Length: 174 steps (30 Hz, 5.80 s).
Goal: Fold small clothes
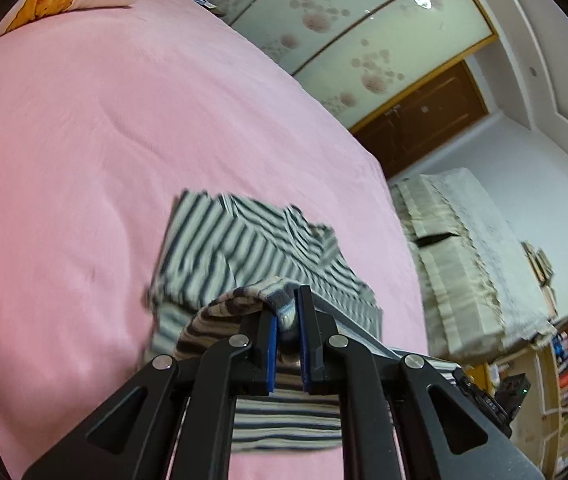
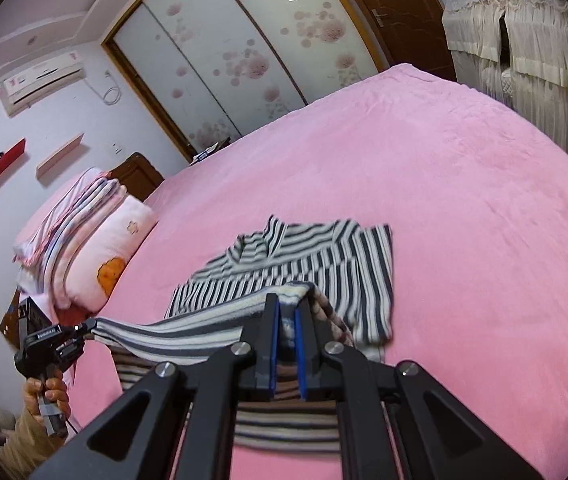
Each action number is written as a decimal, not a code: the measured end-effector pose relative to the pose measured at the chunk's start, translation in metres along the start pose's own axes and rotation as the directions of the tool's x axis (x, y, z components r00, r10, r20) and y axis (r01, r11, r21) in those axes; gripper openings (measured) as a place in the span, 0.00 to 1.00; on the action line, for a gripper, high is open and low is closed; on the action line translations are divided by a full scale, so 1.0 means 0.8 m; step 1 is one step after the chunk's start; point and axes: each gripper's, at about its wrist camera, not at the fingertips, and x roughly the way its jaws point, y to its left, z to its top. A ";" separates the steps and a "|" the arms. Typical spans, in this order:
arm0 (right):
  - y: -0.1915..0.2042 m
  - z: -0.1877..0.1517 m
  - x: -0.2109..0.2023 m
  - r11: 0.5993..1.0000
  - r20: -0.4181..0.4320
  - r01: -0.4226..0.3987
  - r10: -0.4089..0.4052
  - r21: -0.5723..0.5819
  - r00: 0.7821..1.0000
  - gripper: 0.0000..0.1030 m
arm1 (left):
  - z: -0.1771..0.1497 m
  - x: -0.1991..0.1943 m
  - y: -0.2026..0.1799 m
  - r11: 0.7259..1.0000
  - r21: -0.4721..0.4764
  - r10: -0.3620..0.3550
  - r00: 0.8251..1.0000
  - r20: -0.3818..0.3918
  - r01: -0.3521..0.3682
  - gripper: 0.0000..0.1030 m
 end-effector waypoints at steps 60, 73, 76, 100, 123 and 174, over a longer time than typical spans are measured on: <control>-0.060 0.079 0.299 0.910 -0.196 0.152 -0.242 -0.386 0.950 0.05 | 0.096 0.321 0.017 0.826 0.543 0.296 0.936 -0.188 -0.152 0.10; -0.027 0.094 0.285 0.882 0.008 0.318 -0.337 -0.348 0.942 0.04 | 0.085 0.283 -0.007 0.806 0.518 0.301 0.952 0.058 -0.287 0.09; -0.028 0.093 0.282 0.894 0.031 0.314 -0.321 -0.321 0.946 0.04 | 0.086 0.270 -0.006 0.833 0.487 0.249 0.964 0.097 -0.264 0.09; -0.052 0.110 0.208 0.924 0.051 0.370 -0.366 -0.101 0.929 0.28 | 0.111 0.208 -0.010 0.846 0.314 0.397 0.902 0.170 -0.431 0.53; 0.000 -0.035 0.256 0.854 -0.148 0.392 -0.461 -0.341 0.875 0.00 | -0.038 0.223 -0.002 0.767 0.475 0.470 0.881 0.043 -0.432 0.57; 0.193 -0.141 -0.017 0.931 0.113 0.246 -0.223 -0.270 0.968 0.31 | -0.219 -0.103 -0.108 0.910 0.363 0.165 0.977 0.132 -0.202 0.99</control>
